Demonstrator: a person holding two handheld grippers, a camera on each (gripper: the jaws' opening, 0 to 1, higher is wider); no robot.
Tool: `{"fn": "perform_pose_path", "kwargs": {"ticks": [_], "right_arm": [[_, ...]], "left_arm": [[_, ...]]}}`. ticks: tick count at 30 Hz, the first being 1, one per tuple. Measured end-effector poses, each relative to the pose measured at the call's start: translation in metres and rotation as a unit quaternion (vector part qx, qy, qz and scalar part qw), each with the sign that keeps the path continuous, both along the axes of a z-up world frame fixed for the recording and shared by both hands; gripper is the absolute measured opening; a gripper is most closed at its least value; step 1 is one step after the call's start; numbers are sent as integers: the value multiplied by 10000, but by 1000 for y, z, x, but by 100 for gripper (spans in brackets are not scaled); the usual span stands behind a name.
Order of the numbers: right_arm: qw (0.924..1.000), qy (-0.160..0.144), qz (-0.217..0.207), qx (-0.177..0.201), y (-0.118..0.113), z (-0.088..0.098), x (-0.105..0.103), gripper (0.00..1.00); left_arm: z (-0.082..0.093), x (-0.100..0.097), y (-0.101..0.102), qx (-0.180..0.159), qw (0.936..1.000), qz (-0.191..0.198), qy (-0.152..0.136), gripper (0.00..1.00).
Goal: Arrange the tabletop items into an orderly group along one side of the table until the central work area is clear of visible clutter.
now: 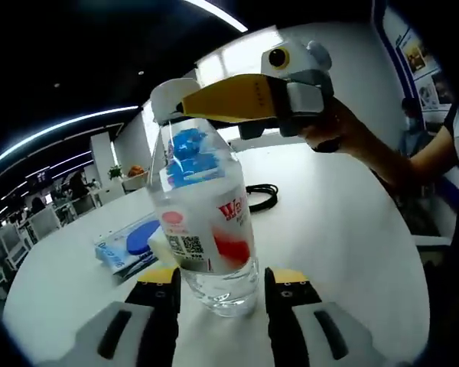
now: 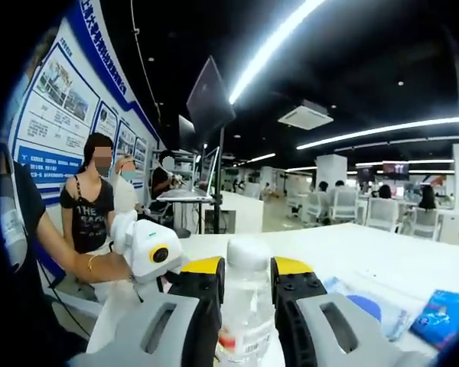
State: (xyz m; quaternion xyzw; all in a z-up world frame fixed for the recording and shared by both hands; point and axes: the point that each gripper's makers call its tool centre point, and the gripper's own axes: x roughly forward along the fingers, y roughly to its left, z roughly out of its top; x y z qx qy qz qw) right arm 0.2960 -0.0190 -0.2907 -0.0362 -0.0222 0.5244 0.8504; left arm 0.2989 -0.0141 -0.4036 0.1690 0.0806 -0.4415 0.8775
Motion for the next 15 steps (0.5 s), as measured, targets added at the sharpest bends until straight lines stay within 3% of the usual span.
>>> {"fn": "perform_pose_path", "kwargs": {"ticks": [15], "right_arm": [[9996, 256, -104, -46, -28, -20, -4, 23]], "left_arm": [[14, 0, -3, -70, 9999, 30, -85, 43]]}}
